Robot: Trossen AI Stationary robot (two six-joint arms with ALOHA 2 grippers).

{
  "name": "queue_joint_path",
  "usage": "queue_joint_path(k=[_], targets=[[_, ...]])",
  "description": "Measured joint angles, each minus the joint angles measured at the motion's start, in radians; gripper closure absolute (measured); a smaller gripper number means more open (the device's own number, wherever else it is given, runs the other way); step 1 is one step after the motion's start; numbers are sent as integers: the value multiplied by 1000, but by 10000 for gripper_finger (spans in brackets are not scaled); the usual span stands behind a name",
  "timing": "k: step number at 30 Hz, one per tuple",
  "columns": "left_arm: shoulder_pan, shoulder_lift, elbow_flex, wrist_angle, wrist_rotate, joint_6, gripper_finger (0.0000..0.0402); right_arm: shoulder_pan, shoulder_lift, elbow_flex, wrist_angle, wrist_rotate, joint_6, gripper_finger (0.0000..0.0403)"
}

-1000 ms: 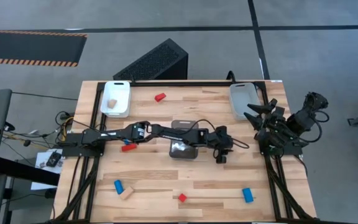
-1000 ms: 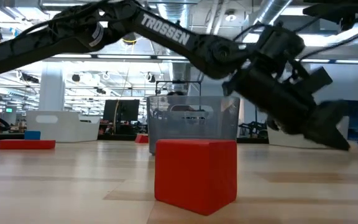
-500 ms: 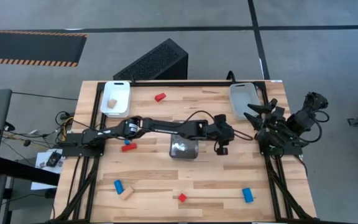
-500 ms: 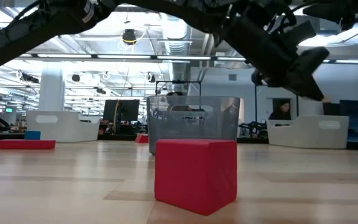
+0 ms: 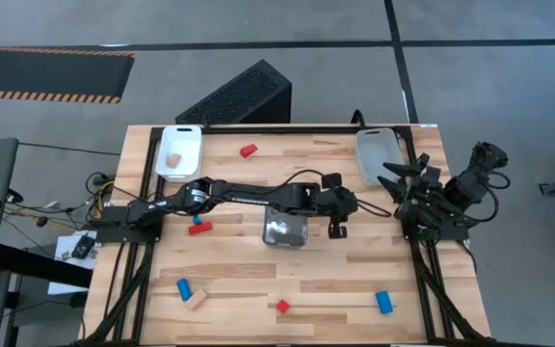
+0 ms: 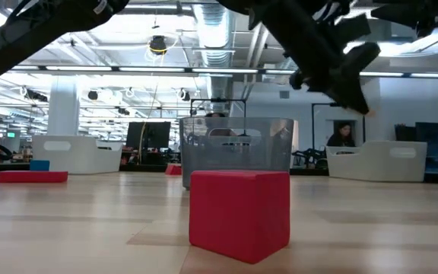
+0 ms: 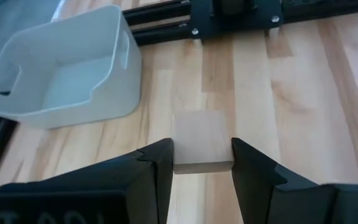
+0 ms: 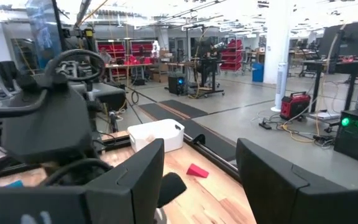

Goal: Sort & place blocks by color
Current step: Put the right brown block into the white bin

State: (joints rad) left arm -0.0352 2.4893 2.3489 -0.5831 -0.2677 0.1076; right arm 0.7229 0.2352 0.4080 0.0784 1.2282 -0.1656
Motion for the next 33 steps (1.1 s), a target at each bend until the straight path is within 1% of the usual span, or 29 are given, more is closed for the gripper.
queue_joint_path(k=[2, 5, 7, 9, 11, 16, 18, 21, 24, 27, 29, 33], targets=[[-5, 0, -12, -19, -1, -13, 296, 15, 0, 0, 0, 0, 0, 179], [-19, -2, -76, 21, -1, -29, 296, 40, 0, 0, 0, 0, 0, 179], [-33, -21, -140, 47, 7, -40, 296, 53, 0, 0, 0, 1, 0, 179], [-43, -67, -221, 101, 5, -47, 295, 59, 0, 0, 0, 1, 0, 179], [-50, -154, -338, 173, -6, -53, 295, 62, 0, 0, 0, 2, 0, 179], [-48, -383, -699, 525, -3, -89, 295, 57, 0, 0, 11, 6, 0, 179], [-47, -457, -833, 611, -2, -102, 294, 49, 0, 0, 21, 5, 4, 179], [-44, -563, -983, 709, -2, -137, 295, 34, 0, 0, 23, 5, 21, 179], [-44, -645, -1089, 737, -16, -170, 295, 16, 2, 0, 15, 2, 58, 179], [-52, -712, -1169, 718, -59, -182, 294, -6, 26, 0, 8, -20, 91, 179], [-59, -768, -1208, 720, -97, -184, 294, -27, 60, 0, 14, -47, 117, 179], [-70, -897, -1300, 660, -153, -214, 294, -81, 151, -1, 23, -104, 163, 179]])
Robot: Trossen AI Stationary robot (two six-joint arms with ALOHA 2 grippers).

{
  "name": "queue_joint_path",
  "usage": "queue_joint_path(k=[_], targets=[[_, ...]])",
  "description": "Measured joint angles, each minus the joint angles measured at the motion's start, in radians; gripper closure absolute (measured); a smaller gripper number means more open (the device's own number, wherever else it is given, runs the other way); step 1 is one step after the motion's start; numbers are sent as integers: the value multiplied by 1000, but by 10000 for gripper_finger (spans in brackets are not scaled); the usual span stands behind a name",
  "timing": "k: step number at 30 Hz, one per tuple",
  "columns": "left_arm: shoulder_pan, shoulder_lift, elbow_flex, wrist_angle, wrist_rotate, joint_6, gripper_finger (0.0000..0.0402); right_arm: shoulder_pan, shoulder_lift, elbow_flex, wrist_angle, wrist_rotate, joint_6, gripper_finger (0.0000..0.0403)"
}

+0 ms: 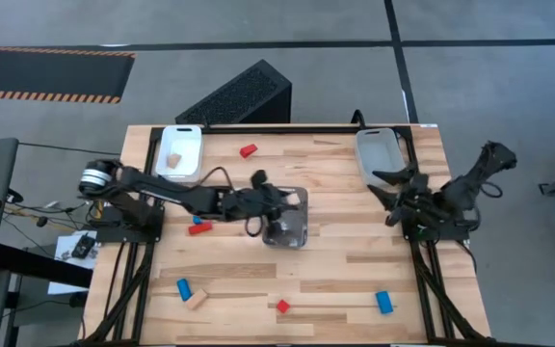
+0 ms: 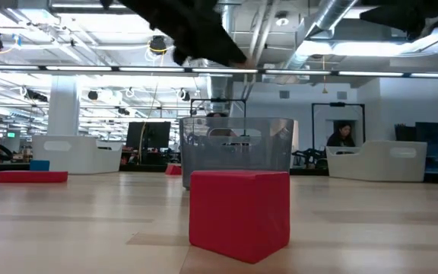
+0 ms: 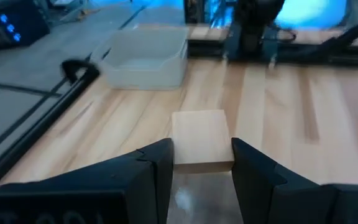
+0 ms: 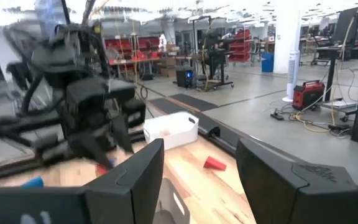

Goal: Sort & place blocks by color
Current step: Put the right brown block into the white bin

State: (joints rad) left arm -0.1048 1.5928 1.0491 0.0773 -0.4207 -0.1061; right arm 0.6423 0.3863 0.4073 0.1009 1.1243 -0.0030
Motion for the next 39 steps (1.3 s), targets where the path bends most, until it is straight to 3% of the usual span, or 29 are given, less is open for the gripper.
queue_joint_path(k=[5, 13, 22, 29, 35, 39], targets=[[2, -184, -98, -58, -54, -41, 293, -71, 111, 0, 67, -120, 6, 179], [37, -408, -123, -415, -152, -150, 293, -161, 259, 0, 109, -356, 75, 179], [170, -584, -123, -784, -163, -309, 292, -184, 510, 0, 118, -548, 139, 179], [381, -614, -123, -953, 9, -406, 292, -204, 688, 11, 224, -550, 213, 179], [598, -581, -123, -1121, 116, -449, 291, -226, 715, 35, 214, -552, 216, 179], [718, -550, -123, -1146, 166, -415, 291, -227, 705, 36, 209, -552, 208, 179]])
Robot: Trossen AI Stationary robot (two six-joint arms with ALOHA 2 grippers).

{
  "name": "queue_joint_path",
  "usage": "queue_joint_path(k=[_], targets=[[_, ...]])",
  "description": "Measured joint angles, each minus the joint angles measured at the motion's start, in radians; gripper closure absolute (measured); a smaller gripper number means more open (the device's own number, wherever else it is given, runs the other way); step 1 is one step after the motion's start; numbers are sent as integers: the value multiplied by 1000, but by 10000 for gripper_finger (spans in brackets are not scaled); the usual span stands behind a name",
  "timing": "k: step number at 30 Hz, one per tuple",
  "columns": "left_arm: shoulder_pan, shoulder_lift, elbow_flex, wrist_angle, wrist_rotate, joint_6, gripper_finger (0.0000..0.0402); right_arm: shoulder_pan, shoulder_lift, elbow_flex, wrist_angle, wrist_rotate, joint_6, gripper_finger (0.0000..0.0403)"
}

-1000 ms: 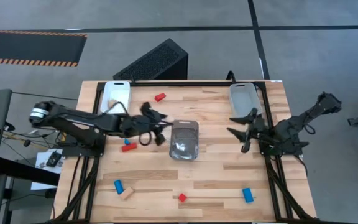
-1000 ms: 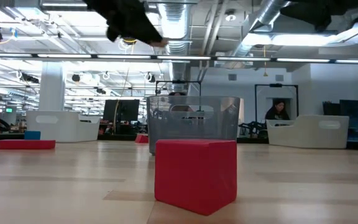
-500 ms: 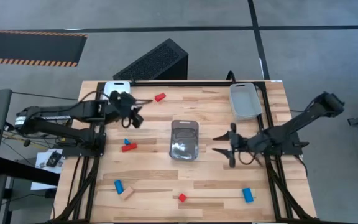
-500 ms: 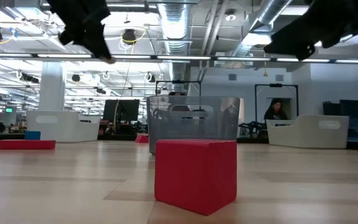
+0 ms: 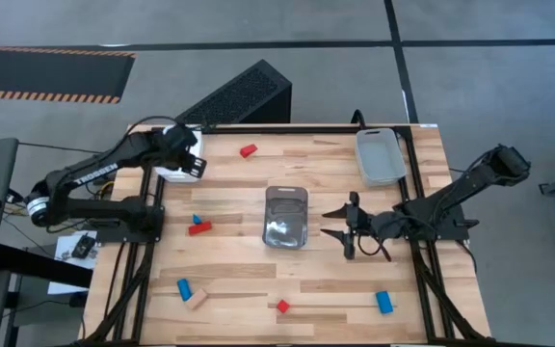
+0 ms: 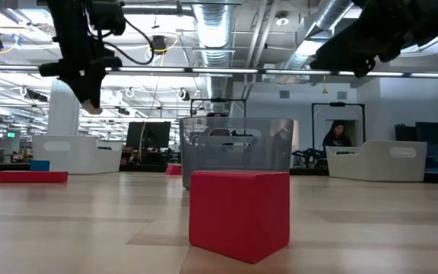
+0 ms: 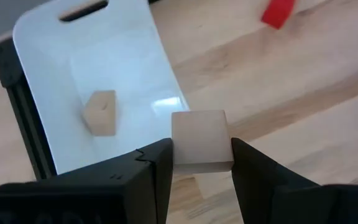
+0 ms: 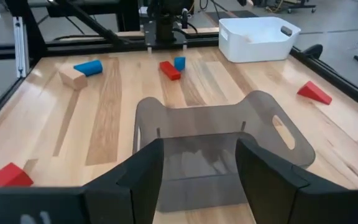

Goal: Sort & place blocks by color
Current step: Put the right brown block into the white bin

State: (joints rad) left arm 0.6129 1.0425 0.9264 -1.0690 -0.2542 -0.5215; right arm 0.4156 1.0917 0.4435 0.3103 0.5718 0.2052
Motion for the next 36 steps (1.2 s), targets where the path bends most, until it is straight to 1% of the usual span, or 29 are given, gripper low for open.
queue_joint_path(k=[4, 6, 9, 12, 17, 20, 24, 31, 36], targets=[[76, 36, 1, -3, 56, 43, 291, -3, -13, 2, -6, -1, -3, 179], [102, 60, 1, -20, 65, 58, 291, -7, -21, 2, -18, -2, -3, 179], [134, 99, 1, -24, 38, 74, 291, -15, -21, 1, -31, -2, -3, 179], [161, 143, 1, 9, 4, 77, 291, -22, -21, 1, -38, -6, 4, 179], [224, 238, 1, 50, -4, 81, 291, -25, -21, 1, -47, -29, 7, 179], [282, 304, 1, 20, 20, 83, 291, -24, -21, 1, -49, -29, 12, 179], [348, 384, 1, 13, 92, 112, 291, -24, -21, 1, -69, -29, 19, 179], [353, 448, 14, 31, 84, 139, 291, -24, -21, 1, -111, -30, 34, 179], [351, 468, 14, 43, 56, 141, 268, -24, -21, 1, -132, -30, 46, 179]])
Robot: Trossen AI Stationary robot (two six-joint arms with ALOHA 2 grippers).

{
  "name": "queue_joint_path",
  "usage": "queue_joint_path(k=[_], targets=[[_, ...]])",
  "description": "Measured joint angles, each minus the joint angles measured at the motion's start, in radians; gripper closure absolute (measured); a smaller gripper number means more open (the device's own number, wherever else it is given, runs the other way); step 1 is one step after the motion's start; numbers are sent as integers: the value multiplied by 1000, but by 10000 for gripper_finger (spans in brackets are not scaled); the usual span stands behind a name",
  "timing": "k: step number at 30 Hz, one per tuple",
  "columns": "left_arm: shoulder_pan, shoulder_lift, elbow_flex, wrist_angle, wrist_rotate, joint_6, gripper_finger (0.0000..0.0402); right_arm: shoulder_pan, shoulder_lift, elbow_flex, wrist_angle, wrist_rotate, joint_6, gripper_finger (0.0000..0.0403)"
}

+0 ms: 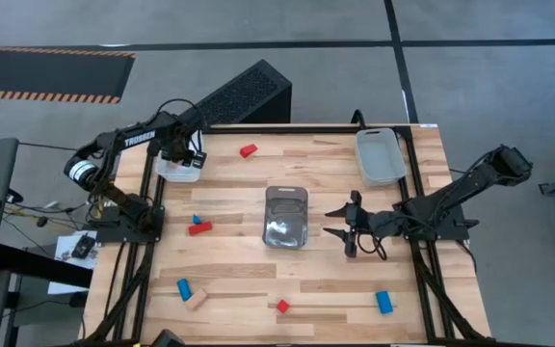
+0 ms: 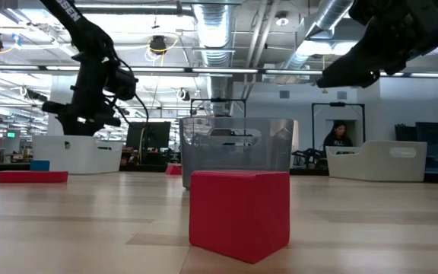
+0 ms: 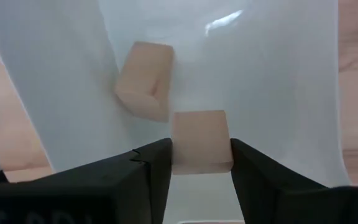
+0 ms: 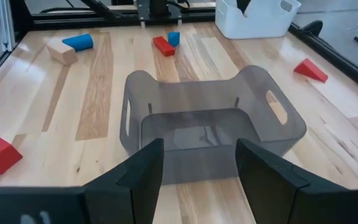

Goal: Sort & place blocks by color
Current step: Put the right brown block into the white bin, then put the brown block into the white bin

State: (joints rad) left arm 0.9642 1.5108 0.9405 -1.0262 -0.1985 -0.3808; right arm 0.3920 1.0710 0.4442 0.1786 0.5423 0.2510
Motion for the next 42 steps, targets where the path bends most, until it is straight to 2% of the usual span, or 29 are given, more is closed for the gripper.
queue_joint_path(k=[9, 23, 30, 34, 39, 42], targets=[[0, 48, -17, 69, -12, 19, 211, 0, 0, 0, -48, 0, 46, 179], [-3, 40, -32, 109, -48, 73, 206, 0, 0, 0, -63, 1, 75, 179], [-5, -48, -36, 138, -52, 122, 207, 0, 0, 0, -75, 3, 133, 179], [-36, -111, -36, 119, -113, 135, 207, 0, 0, -1, -58, 28, 141, 179], [-142, -232, -36, 52, -232, 129, 207, -1, 0, -1, 24, 86, 144, 179], [-250, -322, -35, 35, -233, 108, 207, 1, 20, -1, 108, 90, 151, 179]])
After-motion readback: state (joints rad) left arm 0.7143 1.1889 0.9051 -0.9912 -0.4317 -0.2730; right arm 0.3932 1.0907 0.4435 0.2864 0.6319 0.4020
